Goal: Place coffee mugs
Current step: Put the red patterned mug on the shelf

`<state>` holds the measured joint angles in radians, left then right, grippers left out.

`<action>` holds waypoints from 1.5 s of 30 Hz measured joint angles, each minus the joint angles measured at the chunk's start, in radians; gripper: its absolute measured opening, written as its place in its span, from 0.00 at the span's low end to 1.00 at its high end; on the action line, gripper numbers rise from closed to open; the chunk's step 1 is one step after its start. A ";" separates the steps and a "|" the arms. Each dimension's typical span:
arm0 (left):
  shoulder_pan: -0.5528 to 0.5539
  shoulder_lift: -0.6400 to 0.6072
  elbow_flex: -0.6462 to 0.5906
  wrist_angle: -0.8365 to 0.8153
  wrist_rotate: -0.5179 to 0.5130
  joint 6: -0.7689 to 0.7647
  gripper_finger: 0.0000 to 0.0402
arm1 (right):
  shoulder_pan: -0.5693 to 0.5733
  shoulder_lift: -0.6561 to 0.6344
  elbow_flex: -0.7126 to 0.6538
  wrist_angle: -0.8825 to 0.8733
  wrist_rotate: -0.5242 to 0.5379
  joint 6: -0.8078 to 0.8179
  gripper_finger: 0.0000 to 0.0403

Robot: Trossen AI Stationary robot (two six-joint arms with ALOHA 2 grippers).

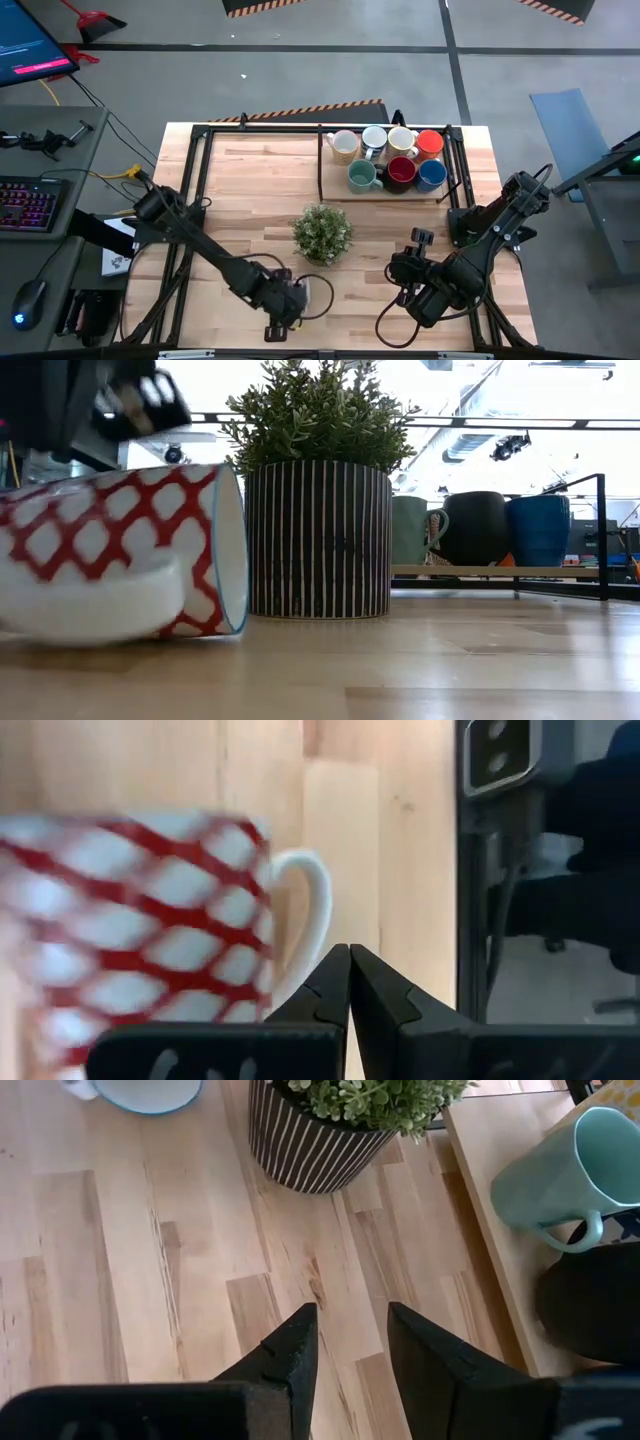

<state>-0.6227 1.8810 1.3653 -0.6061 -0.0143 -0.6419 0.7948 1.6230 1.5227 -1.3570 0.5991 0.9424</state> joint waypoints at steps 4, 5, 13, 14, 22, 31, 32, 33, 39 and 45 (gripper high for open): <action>-0.024 -0.024 0.070 -0.127 -0.058 -0.024 0.00 | 0.000 0.000 0.000 0.004 0.001 0.009 0.25; -0.030 -0.023 0.087 -0.167 -0.065 -0.040 0.00 | 0.000 0.001 0.000 0.012 0.001 0.018 0.25; -0.098 -0.019 0.098 -0.343 -0.087 -0.193 0.00 | 0.000 0.079 0.000 0.140 0.036 0.023 0.25; -0.106 -0.020 0.091 -0.343 -0.092 -0.208 0.00 | 0.000 0.102 0.000 0.159 0.036 0.024 0.25; -0.148 -0.020 0.070 -0.449 -0.105 -0.263 0.00 | 0.020 0.269 0.000 0.448 0.102 0.026 0.25; -0.241 -0.020 0.070 -0.491 -0.259 -0.274 0.02 | 0.024 0.433 0.000 0.692 0.200 0.121 0.25; -0.252 -0.020 0.070 -0.495 -0.282 -0.289 0.03 | 0.024 0.442 0.000 0.696 0.228 0.153 0.25; -0.263 -0.020 0.069 -0.494 -0.303 -0.301 0.04 | 0.024 0.451 0.000 0.708 0.255 0.179 0.25; -0.298 -0.020 -0.030 -0.434 -0.350 -0.387 0.13 | 0.018 0.502 0.000 0.817 0.316 0.210 0.25; -0.298 -0.018 -0.092 -0.375 -0.340 -0.430 0.21 | -0.029 0.540 0.000 0.948 0.234 0.196 0.25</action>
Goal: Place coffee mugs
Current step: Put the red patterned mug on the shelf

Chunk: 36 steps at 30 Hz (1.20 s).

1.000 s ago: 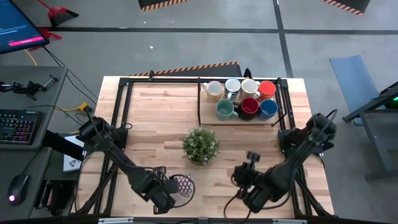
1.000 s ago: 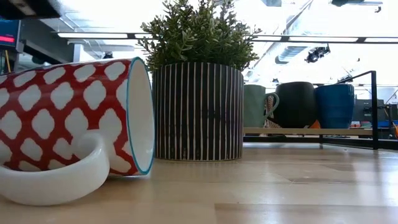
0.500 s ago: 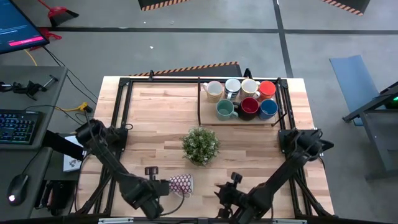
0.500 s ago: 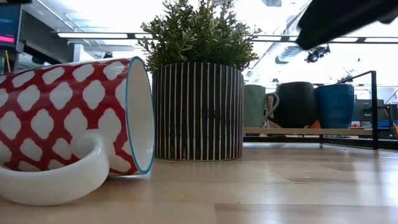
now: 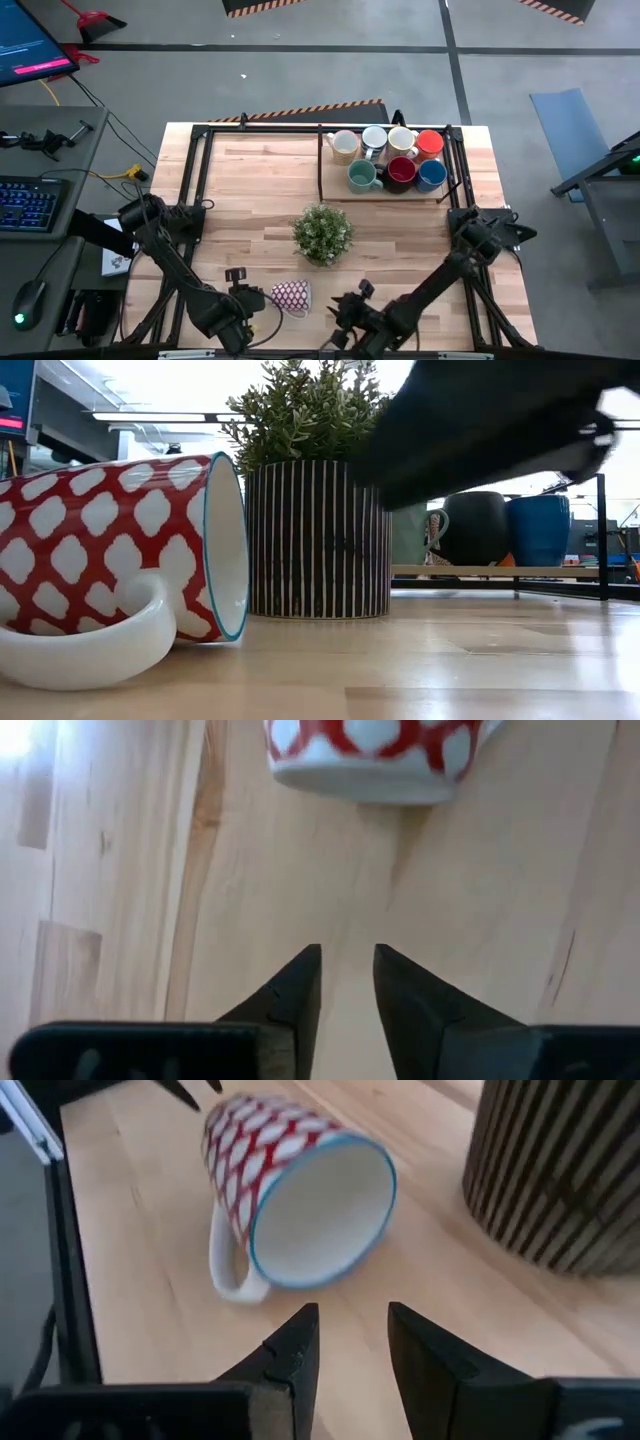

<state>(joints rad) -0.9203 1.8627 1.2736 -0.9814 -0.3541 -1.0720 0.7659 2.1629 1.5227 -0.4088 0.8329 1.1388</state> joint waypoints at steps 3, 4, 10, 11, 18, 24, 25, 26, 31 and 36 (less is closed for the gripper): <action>0.000 -0.001 0.000 0.000 -0.016 0.001 0.25 | -0.028 0.003 0.000 0.083 -0.009 -0.069 0.25; 0.000 -0.001 0.000 -0.001 -0.017 0.001 0.26 | -0.034 0.004 0.000 0.108 -0.008 -0.100 0.25; -0.004 -0.001 0.000 0.000 -0.033 0.002 0.30 | -0.067 0.006 0.000 0.169 -0.055 -0.176 0.25; -0.004 -0.001 0.000 0.000 -0.038 0.001 0.30 | -0.071 0.006 0.000 0.170 -0.059 -0.178 0.25; 0.004 -0.001 0.000 0.008 -0.123 0.019 0.30 | -0.079 0.006 0.000 0.181 -0.060 -0.198 0.25; 0.020 -0.001 0.000 0.010 -0.150 0.035 0.30 | -0.082 0.033 0.001 0.236 -0.062 -0.205 0.25; 0.024 -0.001 0.000 0.010 -0.156 0.035 0.30 | -0.085 0.042 0.000 0.253 -0.067 -0.205 0.25; 0.026 -0.001 0.000 0.011 -0.161 0.038 0.30 | -0.087 0.052 0.000 0.262 -0.066 -0.205 0.25; 0.041 -0.001 0.000 0.020 -0.171 0.048 0.30 | -0.104 0.074 0.000 0.309 -0.067 -0.207 0.25; 0.051 -0.001 -0.001 0.106 -0.184 0.095 0.30 | -0.120 0.074 0.000 0.335 -0.069 -0.254 0.25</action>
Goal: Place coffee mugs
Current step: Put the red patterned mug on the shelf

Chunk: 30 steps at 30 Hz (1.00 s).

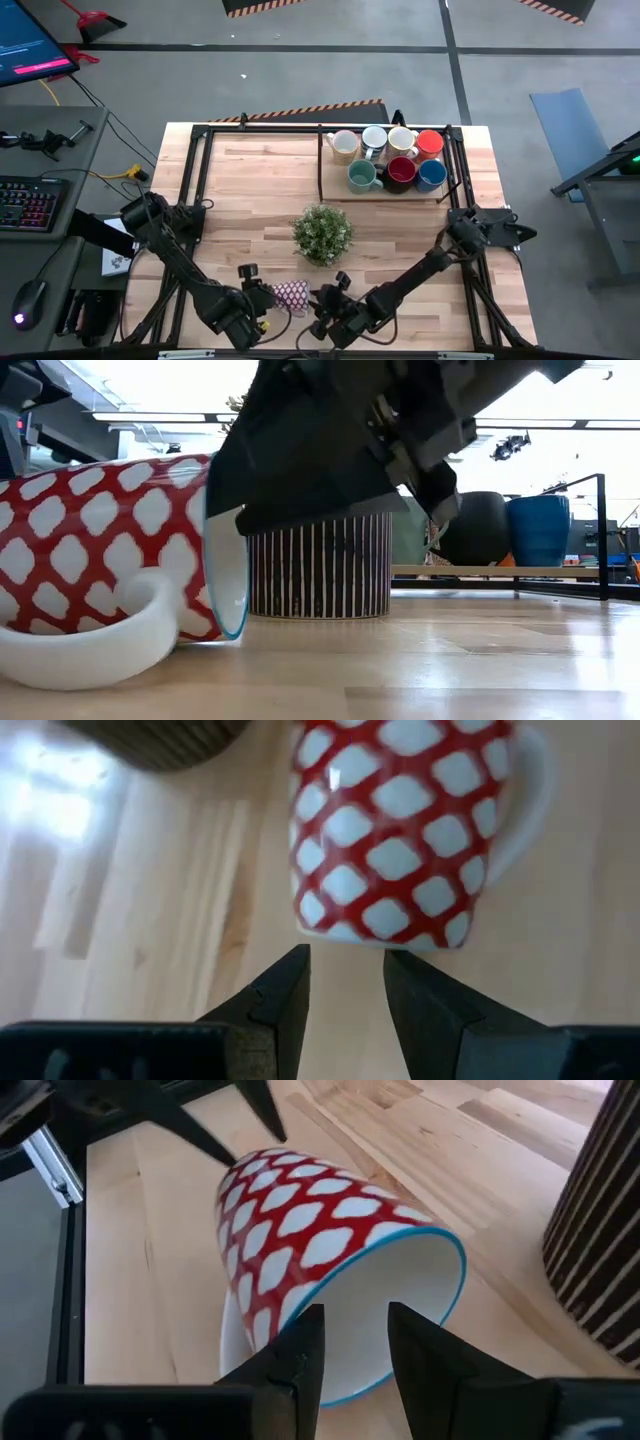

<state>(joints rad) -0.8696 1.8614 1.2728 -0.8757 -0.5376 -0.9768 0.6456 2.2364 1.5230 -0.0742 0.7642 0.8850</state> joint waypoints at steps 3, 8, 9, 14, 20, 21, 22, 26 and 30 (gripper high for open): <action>0.009 0.000 -0.001 0.052 0.008 0.051 0.30 | -0.011 0.000 0.000 0.012 -0.019 -0.017 0.25; 0.028 0.000 -0.001 0.068 0.004 0.073 0.30 | -0.016 0.000 -0.001 0.042 -0.041 -0.047 0.25; 0.031 0.000 -0.001 0.071 -0.001 0.073 0.30 | -0.017 0.000 -0.001 0.044 -0.039 -0.052 0.25; 0.041 0.000 -0.001 0.074 0.000 0.090 0.30 | -0.017 0.000 -0.001 0.049 -0.040 -0.056 0.25; 0.041 0.000 -0.001 0.075 0.000 0.089 0.30 | -0.017 0.000 -0.001 0.035 -0.041 -0.046 0.25; 0.041 0.000 -0.001 0.075 0.000 0.085 0.30 | -0.017 0.000 -0.001 0.028 -0.044 -0.034 0.25; 0.041 0.000 -0.001 0.076 0.000 0.081 0.30 | -0.017 0.000 -0.001 0.012 -0.048 -0.020 0.25; 0.036 0.000 0.000 0.077 0.000 0.071 0.30 | -0.016 0.000 -0.001 -0.070 -0.077 0.054 0.25; 0.035 0.000 0.000 0.077 0.000 0.063 0.30 | -0.010 0.000 0.000 -0.075 -0.066 0.059 0.25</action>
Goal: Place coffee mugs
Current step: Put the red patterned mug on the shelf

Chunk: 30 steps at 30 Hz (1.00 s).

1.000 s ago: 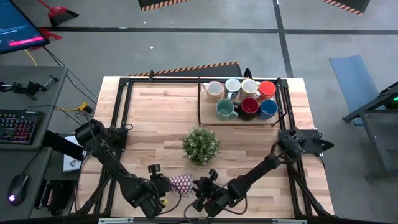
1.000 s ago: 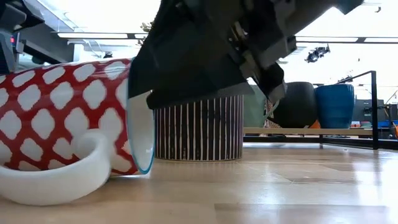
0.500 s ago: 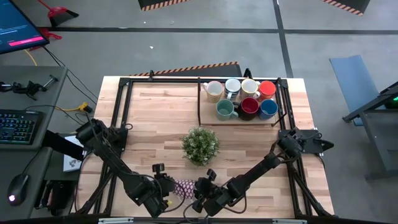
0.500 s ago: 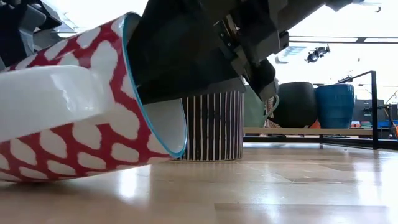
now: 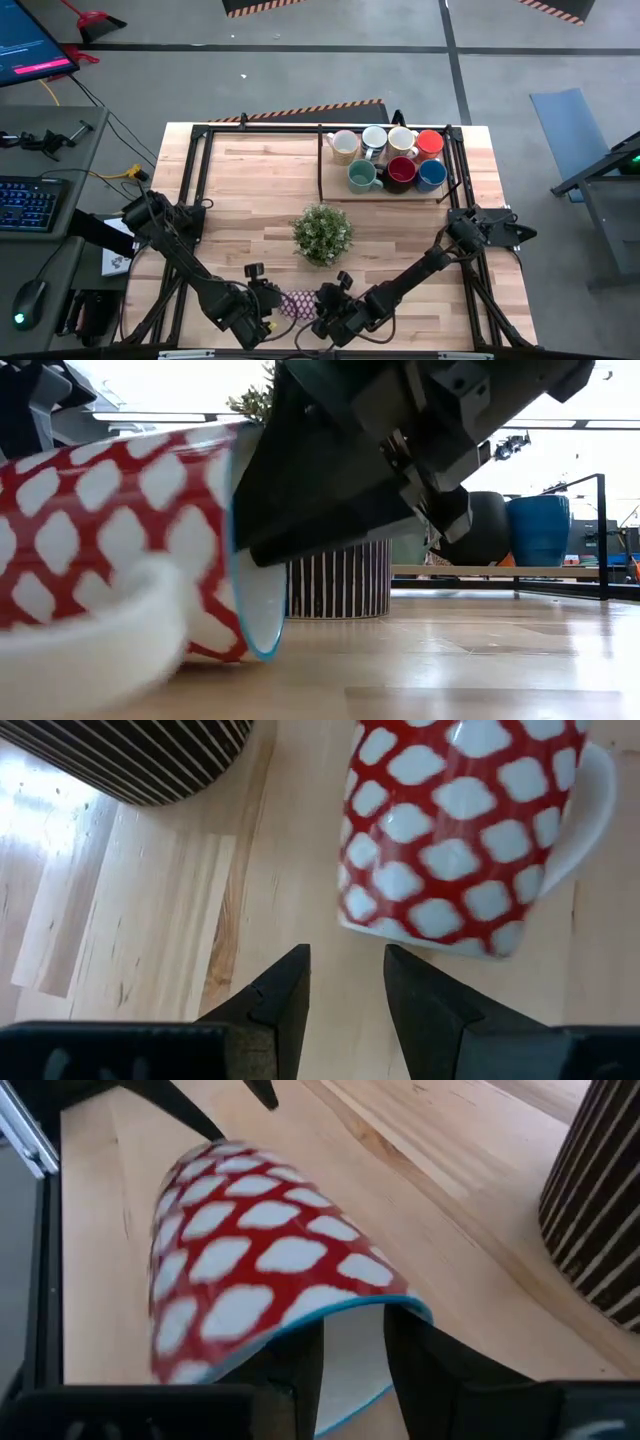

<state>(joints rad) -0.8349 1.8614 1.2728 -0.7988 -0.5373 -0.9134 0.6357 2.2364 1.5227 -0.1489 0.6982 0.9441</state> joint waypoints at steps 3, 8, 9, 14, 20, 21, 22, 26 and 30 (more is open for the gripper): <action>0.000 0.000 0.000 0.016 0.005 0.001 0.30 | 0.001 0.000 0.000 0.030 0.008 -0.020 0.25; -0.001 0.000 0.000 0.070 0.013 0.027 0.30 | -0.003 0.000 0.000 0.115 -0.001 -0.086 0.25; -0.001 0.000 0.000 0.074 0.013 0.028 0.30 | -0.007 0.000 0.000 0.131 0.000 -0.097 0.25; 0.001 0.000 0.000 0.098 0.011 0.035 0.30 | -0.022 -0.002 0.000 0.203 -0.019 -0.151 0.25; 0.008 0.000 -0.001 0.097 0.020 0.038 0.30 | -0.041 -0.002 0.037 0.218 -0.083 -0.211 0.25; 0.009 0.001 -0.001 0.097 0.023 0.042 0.30 | -0.045 -0.003 0.055 0.206 -0.097 -0.228 0.25; 0.012 0.004 -0.001 0.102 0.027 0.050 0.30 | -0.048 -0.003 0.076 0.181 -0.106 -0.246 0.24; 0.023 0.031 0.000 0.146 0.030 0.063 0.30 | -0.055 -0.003 0.191 -0.022 -0.133 -0.271 0.20; 0.032 0.080 0.000 0.234 0.015 0.103 0.30 | -0.065 -0.002 0.265 -0.215 -0.179 -0.218 0.16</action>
<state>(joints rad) -0.8028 1.9415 1.2724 -0.5645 -0.5224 -0.8100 0.5708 2.2341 1.7874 -0.3636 0.5190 0.7265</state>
